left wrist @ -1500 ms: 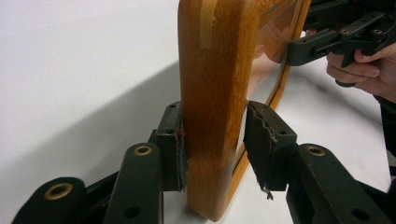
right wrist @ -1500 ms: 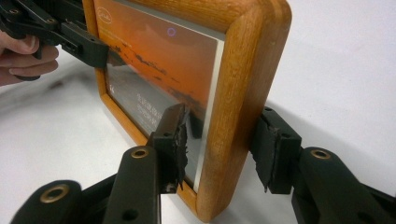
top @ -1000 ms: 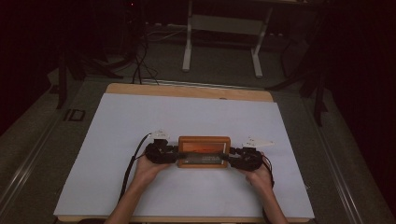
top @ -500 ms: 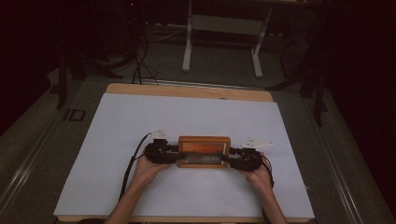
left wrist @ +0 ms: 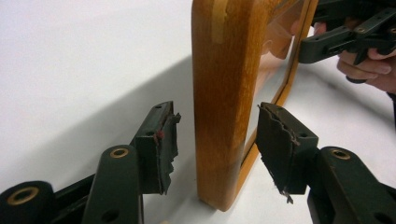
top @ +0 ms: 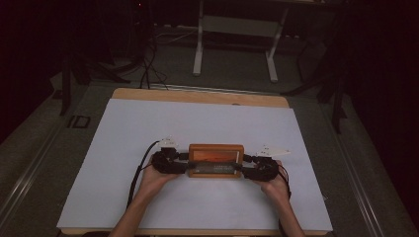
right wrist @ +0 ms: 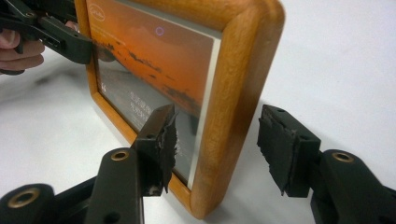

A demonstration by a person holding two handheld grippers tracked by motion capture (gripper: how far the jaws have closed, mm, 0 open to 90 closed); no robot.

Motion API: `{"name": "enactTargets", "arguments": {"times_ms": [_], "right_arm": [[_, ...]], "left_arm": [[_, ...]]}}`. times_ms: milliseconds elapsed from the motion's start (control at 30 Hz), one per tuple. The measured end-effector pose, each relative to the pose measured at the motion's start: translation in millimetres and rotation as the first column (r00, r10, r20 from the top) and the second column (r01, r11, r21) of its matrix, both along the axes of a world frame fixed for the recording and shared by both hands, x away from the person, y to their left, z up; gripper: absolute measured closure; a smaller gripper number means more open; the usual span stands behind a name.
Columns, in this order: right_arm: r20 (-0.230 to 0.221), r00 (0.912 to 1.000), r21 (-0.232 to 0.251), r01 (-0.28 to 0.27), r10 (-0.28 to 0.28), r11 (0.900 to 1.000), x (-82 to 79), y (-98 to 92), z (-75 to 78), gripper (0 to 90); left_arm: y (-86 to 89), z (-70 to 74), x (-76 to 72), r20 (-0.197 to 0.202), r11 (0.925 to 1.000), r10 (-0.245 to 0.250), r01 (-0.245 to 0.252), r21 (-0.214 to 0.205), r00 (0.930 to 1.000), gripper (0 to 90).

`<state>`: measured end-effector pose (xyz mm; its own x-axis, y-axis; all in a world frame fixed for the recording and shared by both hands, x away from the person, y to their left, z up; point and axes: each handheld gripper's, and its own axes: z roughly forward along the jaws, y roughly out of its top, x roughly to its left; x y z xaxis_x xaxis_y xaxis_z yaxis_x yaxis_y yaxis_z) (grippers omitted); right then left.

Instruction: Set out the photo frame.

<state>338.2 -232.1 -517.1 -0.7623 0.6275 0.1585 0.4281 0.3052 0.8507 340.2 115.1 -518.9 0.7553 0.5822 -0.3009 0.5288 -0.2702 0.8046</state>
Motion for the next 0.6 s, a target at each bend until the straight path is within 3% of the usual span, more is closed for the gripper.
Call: {"name": "enactTargets", "arguments": {"times_ms": [367, 600], "right_arm": [[0.005, 1.0000, -0.024, 0.002, -0.002, 0.9997, -3.3, -5.9, 5.3, 43.7], [0.002, 1.0000, -0.040, -0.009, 0.009, 0.9992, -5.4, -11.5, 7.1, 43.1]], "left_arm": [[5.0, 8.3, -5.5, 0.044, 0.9974, 0.018, -0.021, 0.069, 0.9989, 44.8], [10.5, 11.9, -7.0, 0.048, 0.9963, 0.035, -0.039, 0.077, 0.9982, 43.9]]}}
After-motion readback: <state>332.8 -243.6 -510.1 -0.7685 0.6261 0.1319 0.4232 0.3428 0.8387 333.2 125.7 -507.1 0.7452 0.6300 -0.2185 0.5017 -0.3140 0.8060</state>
